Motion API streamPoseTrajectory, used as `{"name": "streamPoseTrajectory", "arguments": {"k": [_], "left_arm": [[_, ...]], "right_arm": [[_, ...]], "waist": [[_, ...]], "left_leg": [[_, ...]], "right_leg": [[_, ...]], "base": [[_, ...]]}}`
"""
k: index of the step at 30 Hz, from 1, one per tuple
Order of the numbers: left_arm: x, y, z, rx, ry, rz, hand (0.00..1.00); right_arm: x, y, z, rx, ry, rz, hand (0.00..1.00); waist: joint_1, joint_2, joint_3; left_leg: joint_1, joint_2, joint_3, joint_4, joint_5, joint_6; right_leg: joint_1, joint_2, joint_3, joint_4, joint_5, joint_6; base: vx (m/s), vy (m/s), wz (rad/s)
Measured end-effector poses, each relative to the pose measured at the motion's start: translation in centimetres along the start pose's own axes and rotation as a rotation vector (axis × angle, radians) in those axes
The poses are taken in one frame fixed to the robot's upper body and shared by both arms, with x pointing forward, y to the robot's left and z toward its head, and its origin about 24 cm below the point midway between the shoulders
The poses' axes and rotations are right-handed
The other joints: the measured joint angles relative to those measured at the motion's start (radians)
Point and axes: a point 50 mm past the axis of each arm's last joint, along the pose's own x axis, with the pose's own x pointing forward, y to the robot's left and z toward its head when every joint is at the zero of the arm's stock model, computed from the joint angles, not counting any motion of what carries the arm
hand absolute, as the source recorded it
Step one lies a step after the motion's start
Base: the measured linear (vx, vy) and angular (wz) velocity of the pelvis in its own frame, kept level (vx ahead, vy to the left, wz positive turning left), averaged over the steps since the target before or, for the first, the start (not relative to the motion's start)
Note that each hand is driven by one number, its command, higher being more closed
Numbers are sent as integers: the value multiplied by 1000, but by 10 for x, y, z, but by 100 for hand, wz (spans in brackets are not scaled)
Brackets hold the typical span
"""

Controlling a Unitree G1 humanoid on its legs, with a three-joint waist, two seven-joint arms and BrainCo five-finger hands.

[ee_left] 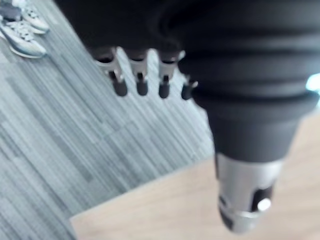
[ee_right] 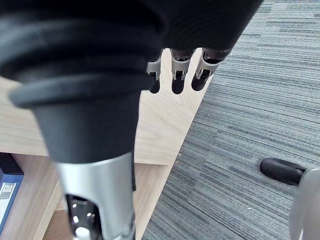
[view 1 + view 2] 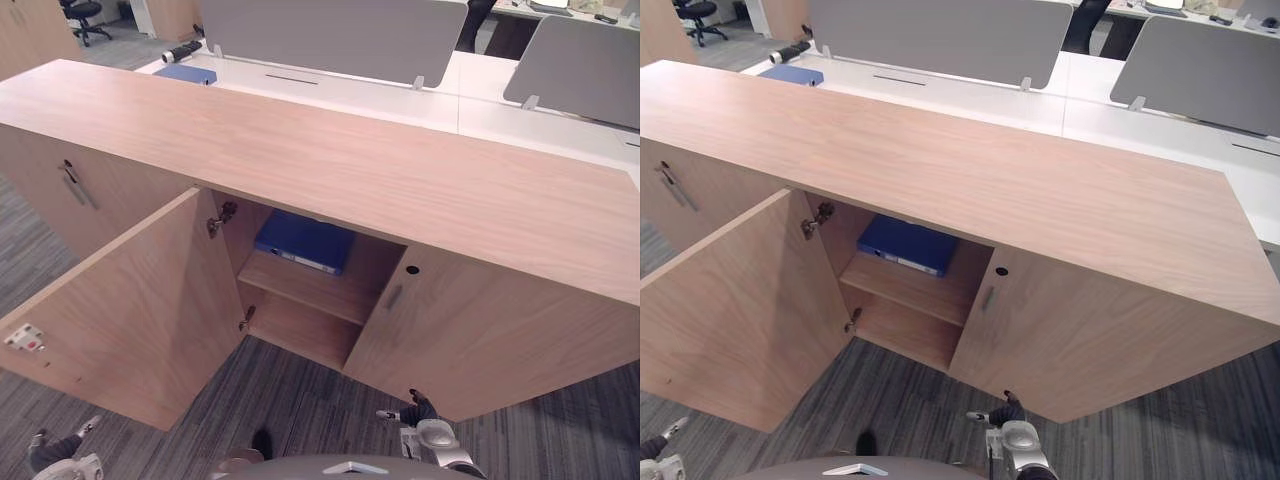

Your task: Walk over to the cabinet, pick up the folder, carry it to the office cabinet, place the folder inside the office cabinet, then close the office cabinet door

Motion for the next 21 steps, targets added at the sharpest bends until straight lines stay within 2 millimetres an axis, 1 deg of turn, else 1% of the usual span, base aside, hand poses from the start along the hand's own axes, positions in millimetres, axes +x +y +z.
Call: {"name": "streamPoseTrajectory", "arguments": {"k": [2, 4, 5, 7, 9, 11, 12, 13, 14, 16, 17, 18, 21], "left_arm": [[2, 12, 1, -14, -1, 36, 0], [3, 22, -2, -34, 12, 71, 0], [2, 28, -5, -43, 22, 88, 0], [3, 33, -6, -52, 28, 105, 0], [5, 38, -1, -47, 16, 117, 0], [9, 50, 12, -48, -22, 145, 0], [10, 52, 16, -47, -37, 149, 0], [11, 54, 25, -48, -65, 154, 0], [13, 55, 39, -57, -116, 153, 0], [12, 52, 54, -51, -181, 137, 0], [11, 45, 67, -40, -242, 111, 0], [10, 40, 74, -40, -274, 95, 0], [9, 36, 82, -70, -301, 88, 0]], "right_arm": [[0, -3, 0, -4, 0, -8, 0], [1, -8, 0, -8, -1, -18, 0], [1, -10, 0, -9, -1, -24, 0], [1, -11, 0, -6, 0, -26, 0], [1, -10, 0, -3, 0, -23, 0], [2, -9, 2, 1, -4, -22, 0], [2, -9, 3, 1, -5, -22, 0], [2, -9, 3, 2, -6, -22, 0], [2, -9, 3, 2, -7, -21, 0], [2, -9, 4, 2, -9, -21, 0], [2, -9, 4, 0, -9, -20, 0], [2, -8, 4, -1, -10, -18, 0], [2, -9, 3, -1, -8, -19, 0]], "waist": [[2, -2, 0], [14, -2, 0], [17, -2, 0], [22, -3, 0], [29, -4, -1], [34, -9, -3], [34, -11, -3], [37, -14, 0], [39, -18, 3], [41, -21, 4], [45, -22, 4], [46, -22, 4], [48, -22, 8]], "left_leg": [[-13, 1, -3, 0, 1, 1], [-16, -1, -2, 0, 1, 1], [-14, -5, -2, 0, 1, 2], [-11, -16, -4, 0, 0, 5], [-10, -28, -5, 0, -5, 13], [-7, -38, -5, 1, -8, 17], [-5, -39, -5, 1, -10, 20], [4, -42, -5, 1, -13, 24], [17, -45, -6, 0, -19, 29], [23, -45, -6, 0, -24, 33], [28, -45, -6, 0, -26, 35], [29, -44, -7, 0, -26, 34], [40, -33, -8, 0, -32, 33]], "right_leg": [[-1, 8, 6, -17, -2, -3], [-2, 10, 22, -25, -1, -6], [-1, 9, 28, -25, -1, -16], [3, 3, 31, -25, 1, -21], [5, -7, 33, -21, 5, -27], [9, -14, 35, -23, 7, -28], [14, -15, 35, -23, 10, -28], [25, -15, 34, -26, 16, -22], [40, -16, 34, -29, 17, -22], [46, -16, 34, -29, 18, -24], [51, -14, 33, -30, 21, -29], [51, -11, 33, -29, 24, -34], [57, 0, 34, -25, 37, -53]], "base": [[-50, 9, 12], [-6, 7, 2], [40, 16, 2], [76, 27, 8], [95, 37, 8], [111, 13, 3], [122, -10, 1], [113, -25, 4], [119, -37, 3], [79, -38, 1], [59, -34, 0], [54, -34, 0], [36, -44, -3]]}}
